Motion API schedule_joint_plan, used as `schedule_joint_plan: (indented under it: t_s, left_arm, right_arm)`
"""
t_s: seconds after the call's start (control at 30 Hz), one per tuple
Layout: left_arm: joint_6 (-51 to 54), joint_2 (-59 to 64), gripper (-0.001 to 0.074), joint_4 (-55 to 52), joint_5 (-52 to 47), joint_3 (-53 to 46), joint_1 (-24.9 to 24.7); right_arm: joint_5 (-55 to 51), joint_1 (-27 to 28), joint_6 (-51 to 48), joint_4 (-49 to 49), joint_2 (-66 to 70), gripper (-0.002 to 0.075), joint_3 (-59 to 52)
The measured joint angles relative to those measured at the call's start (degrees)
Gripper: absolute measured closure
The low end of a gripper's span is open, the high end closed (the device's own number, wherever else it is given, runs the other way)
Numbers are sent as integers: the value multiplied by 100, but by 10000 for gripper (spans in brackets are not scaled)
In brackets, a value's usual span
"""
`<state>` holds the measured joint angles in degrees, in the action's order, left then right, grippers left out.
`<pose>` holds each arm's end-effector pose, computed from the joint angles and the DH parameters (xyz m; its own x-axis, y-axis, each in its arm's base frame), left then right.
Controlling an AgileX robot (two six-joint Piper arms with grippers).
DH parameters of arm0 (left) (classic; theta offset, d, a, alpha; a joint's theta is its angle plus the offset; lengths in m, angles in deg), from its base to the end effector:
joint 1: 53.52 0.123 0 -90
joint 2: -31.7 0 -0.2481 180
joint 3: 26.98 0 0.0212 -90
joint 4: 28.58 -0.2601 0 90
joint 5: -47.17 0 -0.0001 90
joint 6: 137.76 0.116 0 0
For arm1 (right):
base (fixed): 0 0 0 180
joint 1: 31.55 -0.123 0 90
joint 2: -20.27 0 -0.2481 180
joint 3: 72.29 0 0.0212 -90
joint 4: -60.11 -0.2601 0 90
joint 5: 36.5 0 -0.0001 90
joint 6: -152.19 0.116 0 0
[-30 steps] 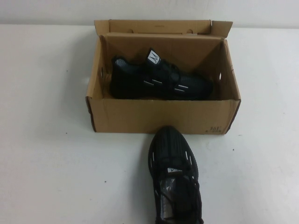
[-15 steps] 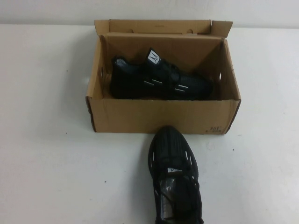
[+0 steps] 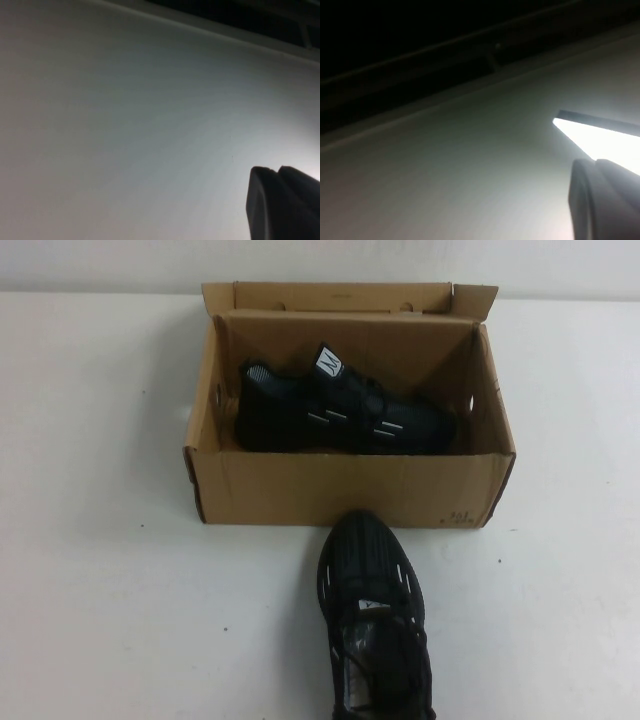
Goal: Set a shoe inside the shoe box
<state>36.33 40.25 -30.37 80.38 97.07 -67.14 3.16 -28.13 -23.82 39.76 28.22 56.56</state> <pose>0.0390 -0.0115 0.3900 0.8092 -0.2752 -0.5191 0.3072 0.9513 -0.0254 0.0061 -0.0261 0.4145 0.9219 0.2778 -0.2701 -0.1869 0.9295 0.3180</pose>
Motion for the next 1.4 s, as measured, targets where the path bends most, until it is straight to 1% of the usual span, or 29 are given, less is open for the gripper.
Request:
schedule_joint_plan:
  t_s: [0.1,0.17,0.3,0.37,0.47,0.6,0.67,0.8,0.93,1.17,1.27,1.4]
  left_arm:
    - [-9,304,736,8,-468,597,0]
    - [-22,589,736,8,-850,1001,0]
    - [-55,1290,736,14,-1948,1649,0]
    - [-67,1587,736,14,-2356,1789,0]
    - [-74,1978,736,14,-2938,1821,0]
    - [-74,2337,736,14,-3774,1821,0]
    - [-74,2417,736,14,-4082,1821,0]
    - [-74,2539,736,14,-4758,1821,0]
    - [-74,2643,736,14,-5332,1821,0]
    - [-74,2924,736,14,-6223,1821,0]
    - [-74,3086,736,65,-6543,1821,0]
    - [-79,3281,736,249,-6975,1821,0]
  right_arm:
    - [-361,0,332,0,94,743,594]
    - [-902,0,410,0,291,743,996]
    - [-2831,0,438,29,898,743,1745]
    - [-3967,0,452,46,1299,743,2101]
    - [-5330,0,452,79,1866,743,2355]
    - [-6726,0,452,261,2443,743,2366]
    - [-7225,0,452,304,2637,743,2366]
    - [-7949,0,452,-28,2865,743,2366]
    - [-8239,0,310,-595,3045,743,2366]
    - [-8480,-195,-1297,-1861,3602,743,2366]
    - [-8750,-259,-1565,-1976,4046,743,2408]
    - [-9247,-283,-1955,-1905,4808,743,2755]
